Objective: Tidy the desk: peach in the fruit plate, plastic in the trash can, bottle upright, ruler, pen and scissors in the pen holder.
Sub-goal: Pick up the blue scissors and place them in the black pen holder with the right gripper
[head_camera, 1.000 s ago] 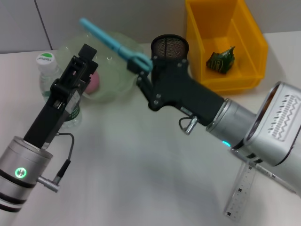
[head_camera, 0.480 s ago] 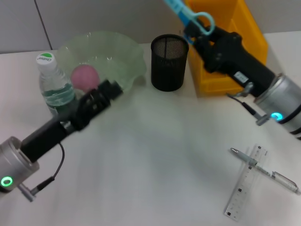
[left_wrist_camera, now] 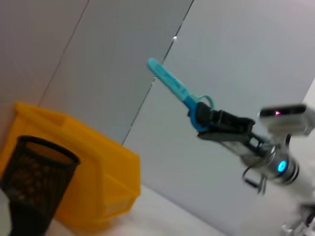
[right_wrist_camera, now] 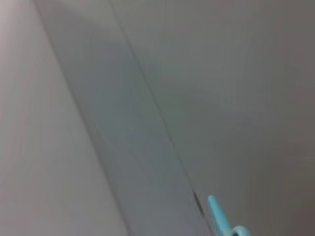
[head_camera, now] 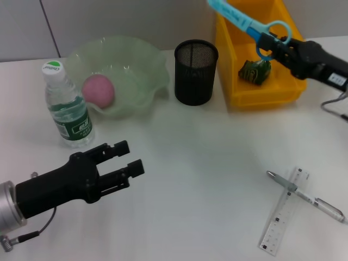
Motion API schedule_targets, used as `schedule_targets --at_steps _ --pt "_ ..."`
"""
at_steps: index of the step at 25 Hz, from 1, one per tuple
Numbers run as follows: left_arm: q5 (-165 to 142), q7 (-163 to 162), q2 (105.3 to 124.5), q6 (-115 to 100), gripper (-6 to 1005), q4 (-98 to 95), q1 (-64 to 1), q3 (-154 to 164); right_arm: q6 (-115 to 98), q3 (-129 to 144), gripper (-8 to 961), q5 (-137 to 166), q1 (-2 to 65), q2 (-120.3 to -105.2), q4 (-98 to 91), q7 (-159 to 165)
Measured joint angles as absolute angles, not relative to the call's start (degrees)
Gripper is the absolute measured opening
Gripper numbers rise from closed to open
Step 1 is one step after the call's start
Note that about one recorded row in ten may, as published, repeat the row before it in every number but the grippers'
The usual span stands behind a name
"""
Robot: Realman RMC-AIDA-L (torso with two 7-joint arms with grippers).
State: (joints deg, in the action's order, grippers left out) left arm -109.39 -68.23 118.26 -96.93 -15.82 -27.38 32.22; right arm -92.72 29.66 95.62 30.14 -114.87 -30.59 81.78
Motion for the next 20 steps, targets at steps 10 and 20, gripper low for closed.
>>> schedule_targets --at_steps 10,20 --pt "-109.9 -67.2 118.21 -94.9 740 -17.1 -26.5 33.0 -92.7 32.2 154 112.5 37.7 -106.68 -51.8 114.6" --pt "-110.2 -66.7 118.39 -92.3 741 -16.7 -26.5 33.1 -96.9 39.8 164 146.7 65.9 -101.19 -49.5 134.7"
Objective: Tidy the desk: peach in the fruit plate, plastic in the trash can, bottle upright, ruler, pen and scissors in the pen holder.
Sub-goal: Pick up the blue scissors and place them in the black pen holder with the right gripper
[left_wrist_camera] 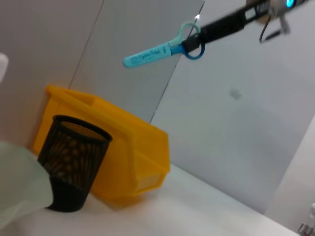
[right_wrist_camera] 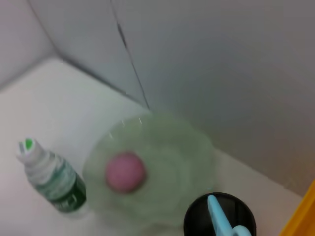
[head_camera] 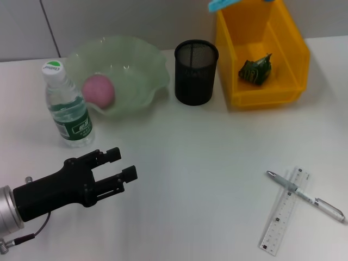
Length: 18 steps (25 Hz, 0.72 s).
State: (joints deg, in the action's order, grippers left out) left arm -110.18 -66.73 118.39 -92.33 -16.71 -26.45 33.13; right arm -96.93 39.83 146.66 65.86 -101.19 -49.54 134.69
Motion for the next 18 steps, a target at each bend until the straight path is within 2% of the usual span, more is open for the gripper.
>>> schedule_targets --at_steps 4,5,8,9,18 --pt "-110.2 -66.3 118.39 -91.4 741 -16.5 -26.5 33.1 -95.7 42.9 168 154.4 73.7 -101.82 -43.8 135.3" --pt "-110.1 -66.1 118.41 -90.9 741 -16.4 -26.5 33.1 -95.7 42.9 169 154.4 73.7 -101.82 -43.8 135.3" --pt "-110.1 -66.0 118.45 -90.6 741 -16.4 -26.5 33.1 -93.1 45.3 171 159.0 77.3 -103.2 -40.6 135.6" --pt "-109.9 -65.8 118.61 -89.9 741 -16.3 -26.5 33.0 -91.2 47.0 172 161.7 78.8 -104.31 -39.3 136.1" --pt "-109.7 -65.4 118.66 -89.4 741 -15.6 -26.4 32.7 -84.7 50.6 181 165.0 80.2 -106.82 -33.8 137.0"
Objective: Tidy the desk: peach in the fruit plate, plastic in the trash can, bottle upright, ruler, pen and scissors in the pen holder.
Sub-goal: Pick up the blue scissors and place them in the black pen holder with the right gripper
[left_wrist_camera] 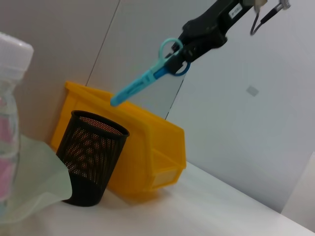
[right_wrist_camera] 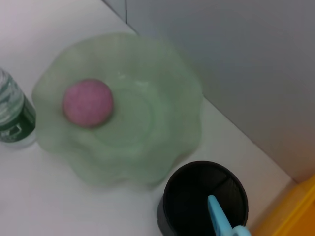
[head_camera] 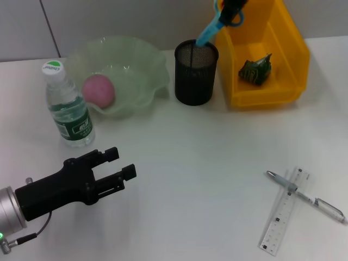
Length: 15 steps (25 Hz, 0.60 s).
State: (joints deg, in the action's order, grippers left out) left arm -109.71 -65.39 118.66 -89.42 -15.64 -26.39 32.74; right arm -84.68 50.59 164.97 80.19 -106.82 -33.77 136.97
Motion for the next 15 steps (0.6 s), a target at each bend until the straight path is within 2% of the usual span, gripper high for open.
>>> schedule_targets --at_steps 3,7,11,15 --pt "-109.7 -65.4 118.66 -89.4 741 -15.6 -26.0 32.7 -81.2 51.5 184 166.0 80.0 -108.28 -31.3 137.0" --pt "-109.7 -65.4 118.65 -89.3 741 -15.6 -25.7 32.6 -78.5 51.6 187 166.3 79.8 -109.06 -29.5 137.1" --pt "-109.7 -65.4 118.65 -89.3 740 -15.6 -25.7 32.9 -74.9 52.3 191 166.7 79.6 -110.5 -27.3 137.4" --pt "-109.7 -65.4 118.65 -89.3 740 -15.6 -25.6 33.0 -73.8 52.4 195 167.1 79.4 -110.97 -27.3 138.3"
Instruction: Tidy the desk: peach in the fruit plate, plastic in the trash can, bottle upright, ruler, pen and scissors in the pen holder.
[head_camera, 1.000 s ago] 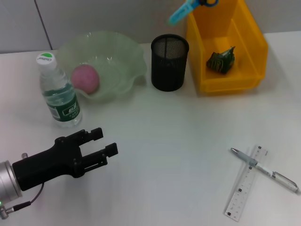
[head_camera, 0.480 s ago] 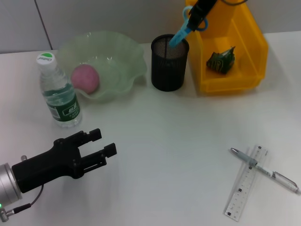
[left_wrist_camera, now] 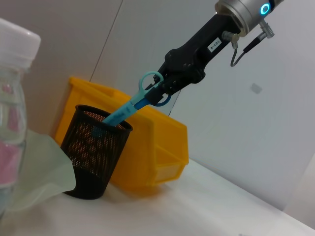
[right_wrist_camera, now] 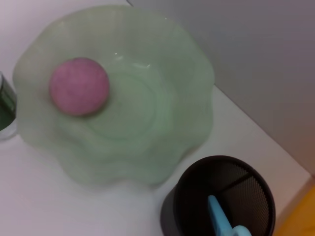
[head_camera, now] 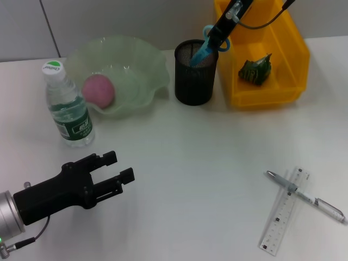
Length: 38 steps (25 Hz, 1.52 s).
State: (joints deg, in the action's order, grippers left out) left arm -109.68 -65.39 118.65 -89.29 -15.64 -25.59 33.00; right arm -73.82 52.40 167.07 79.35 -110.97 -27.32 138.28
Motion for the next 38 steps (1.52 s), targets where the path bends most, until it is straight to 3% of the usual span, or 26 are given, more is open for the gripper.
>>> schedule_targets --at_steps 13,21,25,26,28,31,35,38 --pt "-109.7 -65.4 118.46 -89.5 740 -15.6 -25.0 32.9 -70.1 53.3 207 167.2 78.6 -112.14 -28.0 141.2" --pt "-109.7 -65.3 118.47 -89.5 741 -15.6 -25.0 33.0 -69.4 53.7 443 167.2 77.1 -113.58 -31.5 141.2" --pt "-109.7 -65.3 118.48 -89.5 741 -15.6 -25.0 33.0 -69.3 53.7 623 166.9 75.8 -114.29 -34.0 140.7" --pt "-109.7 -65.3 118.48 -89.5 741 -15.6 -25.0 33.0 -69.3 53.6 668 165.6 73.6 -115.41 -37.9 140.3" --pt "-109.7 -65.3 118.45 -89.7 741 -15.8 -25.0 33.0 -69.4 53.6 674 164.4 72.2 -116.01 -40.7 140.0" --pt "-109.7 -65.5 118.39 -89.8 741 -16.1 -25.1 33.0 -70.2 53.7 684 154.6 64.2 -117.93 -52.0 137.5" --pt "-109.8 -65.7 118.34 -89.8 741 -16.2 -25.5 33.1 -71.1 53.7 685 145.1 59.1 -118.01 -55.9 135.3" --pt "-109.9 -66.0 118.25 -89.8 740 -16.3 -25.7 33.1 -73.3 53.3 685 135.7 54.2 -117.15 -58.1 133.6"
